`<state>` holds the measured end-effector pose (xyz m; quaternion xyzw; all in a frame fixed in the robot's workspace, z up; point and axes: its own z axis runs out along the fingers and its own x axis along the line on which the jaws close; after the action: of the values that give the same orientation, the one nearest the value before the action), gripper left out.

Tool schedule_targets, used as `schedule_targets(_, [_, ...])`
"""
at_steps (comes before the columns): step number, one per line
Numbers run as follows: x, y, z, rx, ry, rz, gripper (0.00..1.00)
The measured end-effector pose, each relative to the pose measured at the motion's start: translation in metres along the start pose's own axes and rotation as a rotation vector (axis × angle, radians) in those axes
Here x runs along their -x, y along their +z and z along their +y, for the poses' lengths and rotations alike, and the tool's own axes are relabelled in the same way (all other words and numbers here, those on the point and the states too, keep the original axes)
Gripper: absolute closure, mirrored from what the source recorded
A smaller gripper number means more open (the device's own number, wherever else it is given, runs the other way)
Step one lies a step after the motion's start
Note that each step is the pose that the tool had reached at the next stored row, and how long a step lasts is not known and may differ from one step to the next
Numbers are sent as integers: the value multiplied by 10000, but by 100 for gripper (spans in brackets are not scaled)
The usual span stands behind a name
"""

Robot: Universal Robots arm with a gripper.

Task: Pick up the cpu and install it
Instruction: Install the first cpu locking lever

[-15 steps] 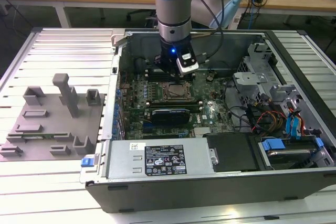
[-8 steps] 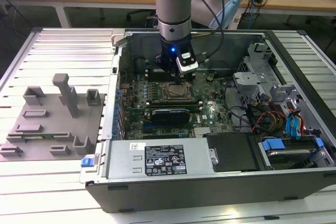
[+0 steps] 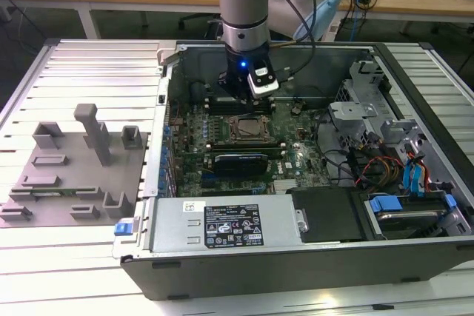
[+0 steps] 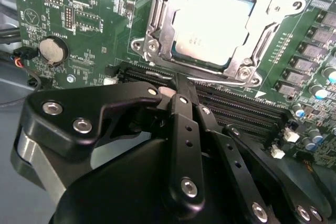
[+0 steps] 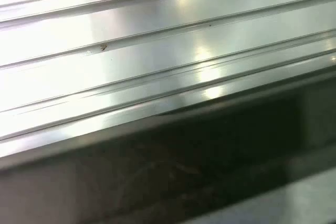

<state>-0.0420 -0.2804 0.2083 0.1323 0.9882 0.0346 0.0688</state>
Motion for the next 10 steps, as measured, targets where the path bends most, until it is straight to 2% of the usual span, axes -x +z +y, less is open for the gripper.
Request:
schedule_targets(2, [-16,-3,-4,-23,21,-37,89])
schedule_targets(4, [-26,2,-6,-58,52,-117,89])
schedule_targets(5, [-30,8,-8,-74,67,-189,89])
schedule_targets(8, [-37,17,-10,-58,84,-326,89])
schedule_targets(10, [-41,18,-8,-46,92,-366,89])
